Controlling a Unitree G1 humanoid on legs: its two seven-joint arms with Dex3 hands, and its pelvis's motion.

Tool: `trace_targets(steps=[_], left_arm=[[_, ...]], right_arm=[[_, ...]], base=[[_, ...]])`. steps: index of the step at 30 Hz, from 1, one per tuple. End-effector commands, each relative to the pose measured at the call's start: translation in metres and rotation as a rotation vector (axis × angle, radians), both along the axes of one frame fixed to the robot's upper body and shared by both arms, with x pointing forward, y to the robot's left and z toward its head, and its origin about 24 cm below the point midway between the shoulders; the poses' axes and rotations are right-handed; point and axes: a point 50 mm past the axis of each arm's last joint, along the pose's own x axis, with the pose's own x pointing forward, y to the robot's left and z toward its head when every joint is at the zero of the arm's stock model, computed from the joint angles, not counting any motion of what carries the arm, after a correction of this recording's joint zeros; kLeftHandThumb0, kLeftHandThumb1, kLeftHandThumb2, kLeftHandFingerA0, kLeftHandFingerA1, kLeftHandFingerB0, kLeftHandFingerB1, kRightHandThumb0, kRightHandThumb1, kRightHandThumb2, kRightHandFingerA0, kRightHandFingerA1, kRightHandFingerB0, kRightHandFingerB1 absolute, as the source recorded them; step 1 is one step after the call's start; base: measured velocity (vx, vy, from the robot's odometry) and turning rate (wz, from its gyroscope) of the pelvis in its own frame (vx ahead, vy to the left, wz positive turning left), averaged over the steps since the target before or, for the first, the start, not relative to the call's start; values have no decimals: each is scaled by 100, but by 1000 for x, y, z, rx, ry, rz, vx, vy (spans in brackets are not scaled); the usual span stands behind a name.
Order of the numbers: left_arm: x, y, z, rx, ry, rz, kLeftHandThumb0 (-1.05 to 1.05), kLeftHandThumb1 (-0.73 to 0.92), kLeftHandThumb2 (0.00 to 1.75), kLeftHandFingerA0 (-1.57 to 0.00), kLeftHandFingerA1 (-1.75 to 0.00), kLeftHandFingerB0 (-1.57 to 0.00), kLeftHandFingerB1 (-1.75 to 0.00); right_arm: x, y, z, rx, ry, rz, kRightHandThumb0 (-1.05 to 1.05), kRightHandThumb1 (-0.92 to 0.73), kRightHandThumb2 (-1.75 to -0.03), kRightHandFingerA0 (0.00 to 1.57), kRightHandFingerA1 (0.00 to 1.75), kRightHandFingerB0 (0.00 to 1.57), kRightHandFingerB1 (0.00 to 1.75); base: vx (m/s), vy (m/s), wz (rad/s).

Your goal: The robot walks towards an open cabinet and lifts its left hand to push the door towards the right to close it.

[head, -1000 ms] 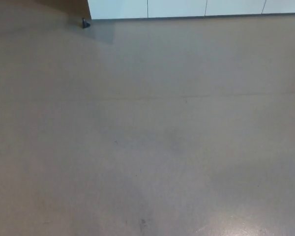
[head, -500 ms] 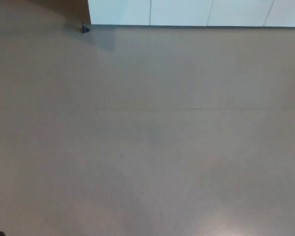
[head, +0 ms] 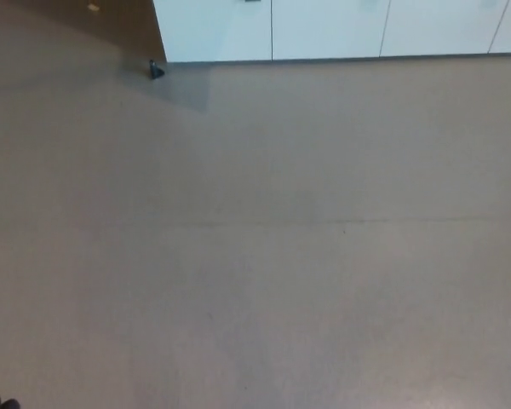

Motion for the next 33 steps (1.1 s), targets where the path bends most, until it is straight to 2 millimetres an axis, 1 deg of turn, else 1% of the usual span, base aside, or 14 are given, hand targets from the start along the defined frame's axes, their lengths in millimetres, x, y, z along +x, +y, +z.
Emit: trace_targets(steps=[1,3,8,12,13,14,16,17,20,23,24,31,32,33], left_arm=[[-1,7,4,16,-15,0,-13,66,59,-64,-48,-44,-41],[-2,6,4,17,-11,1,-14,66,58,-64,-48,-46,-41],[-3,7,3,23,-8,-2,-13,64,59,-67,-49,-45,-41],[-3,6,4,22,-12,-8,-13,66,59,-67,-49,-45,-41],[-3,7,4,22,-9,-3,-13,66,59,-68,-49,-47,-41],[-2,6,4,22,-6,0,-12,65,59,-66,-48,-47,-41],[-2,6,3,22,-4,1,-12,65,59,-66,-48,-47,-41],[-2,6,3,24,-4,-5,-16,66,58,-66,-48,-46,-41],[0,6,4,26,-7,-12,-12,65,59,-65,-48,-45,-41],[1,6,4,18,-6,-15,-13,65,59,-63,-48,-45,-41],[1,6,4,13,-8,-18,-13,65,58,-61,-48,-45,-41],[0,6,4,17,2,-30,-16,64,58,-63,-48,-46,-41],[0,6,4,20,3,-26,-14,64,58,-65,-49,-50,-43],[1,6,4,22,3,-23,-14,64,58,-65,-49,-50,-43]], right_arm=[[-3,-3,-1,2,7,-8,-19,-61,-63,55,50,41,42],[-4,-3,-1,1,11,-4,-20,-62,-63,52,49,42,42],[-5,-3,-2,1,14,-10,-20,-61,-63,54,49,42,42],[-5,-3,-2,6,14,-12,-14,-69,-60,58,48,42,39],[-6,-3,-2,6,15,-4,-20,-66,-64,53,49,39,41],[-7,-4,-3,5,19,-2,-13,-70,-60,54,46,40,38],[-8,-4,-3,4,23,-4,-13,-70,-60,54,46,40,38],[-8,-4,-3,3,23,-2,-19,-69,-65,52,47,43,42],[-7,-2,-3,6,22,-1,-19,-70,-66,55,49,42,42],[-8,-2,-5,3,30,-7,-20,-69,-66,57,50,47,44],[-9,-2,-5,1,34,-11,-13,-72,-61,59,47,50,42],[-13,-2,-7,0,49,-9,-14,-67,-59,62,48,52,43],[-13,-2,-7,-4,50,-7,-14,-67,-59,65,49,54,43],[-13,-2,-7,-6,51,-7,-14,-67,-59,65,49,54,43]], base=[[291,48,-20],[309,70,-19],[395,149,-36],[420,210,4],[356,128,7],[352,130,12],[373,93,12],[369,53,17],[357,-39,20],[511,-96,31],[522,-105,1],[461,-33,-13],[406,20,-29],[407,24,-16]])
